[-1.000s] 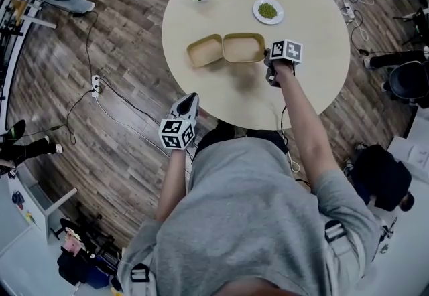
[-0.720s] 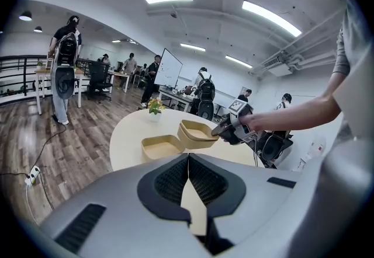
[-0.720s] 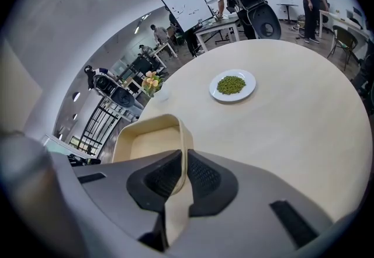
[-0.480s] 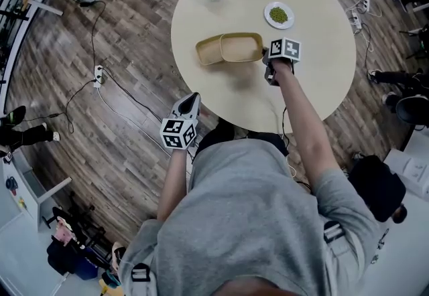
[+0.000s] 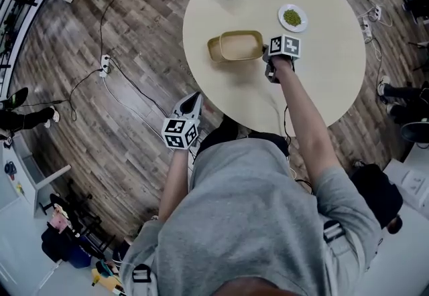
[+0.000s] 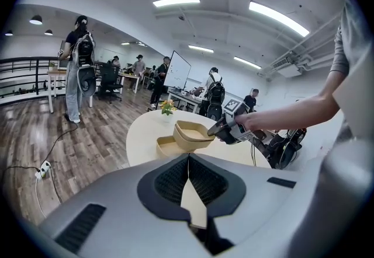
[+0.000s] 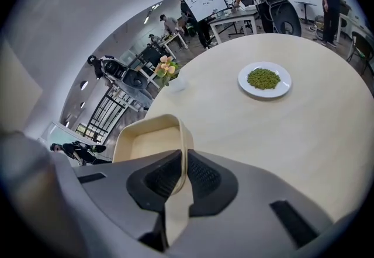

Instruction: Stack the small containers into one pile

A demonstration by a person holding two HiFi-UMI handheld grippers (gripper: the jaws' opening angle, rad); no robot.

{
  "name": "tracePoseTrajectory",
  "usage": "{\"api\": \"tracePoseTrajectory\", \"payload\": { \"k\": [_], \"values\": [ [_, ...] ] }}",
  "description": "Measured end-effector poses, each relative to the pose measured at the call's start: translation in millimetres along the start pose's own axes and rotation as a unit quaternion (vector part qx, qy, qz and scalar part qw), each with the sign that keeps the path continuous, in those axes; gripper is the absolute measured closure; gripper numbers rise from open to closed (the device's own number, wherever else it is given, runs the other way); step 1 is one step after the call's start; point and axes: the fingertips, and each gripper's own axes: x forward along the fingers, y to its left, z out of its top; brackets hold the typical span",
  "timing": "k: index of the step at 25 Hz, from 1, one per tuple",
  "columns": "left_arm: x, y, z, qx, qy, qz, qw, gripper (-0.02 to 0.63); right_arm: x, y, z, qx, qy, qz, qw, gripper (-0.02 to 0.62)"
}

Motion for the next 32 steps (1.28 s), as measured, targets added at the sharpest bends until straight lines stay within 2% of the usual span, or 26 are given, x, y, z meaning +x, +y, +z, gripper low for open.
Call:
{"api": "tracePoseTrajectory", "payload": {
  "k": [13, 25, 32],
  "values": [
    [-22.8, 32.3, -14.9, -0.027, -0.007, 0.049, 0.9984, 0.586, 45.6, 29.8, 1.7, -0.038, 0.037, 0.01, 0.999, 0.56],
    [-28.4, 43.4, -20.8, -0.042, -0.009, 0.069, 0.9967, 0.586, 70.4, 30.7, -2.0, -0.052, 0.062, 0.005, 0.997, 0.558],
    [-25.4, 44.8, -20.0, -0.044, -0.007, 0.068, 0.9967, 0.586, 75.5, 33.0, -5.1, -0.06, 0.067, 0.014, 0.996, 0.537]
  ]
}}
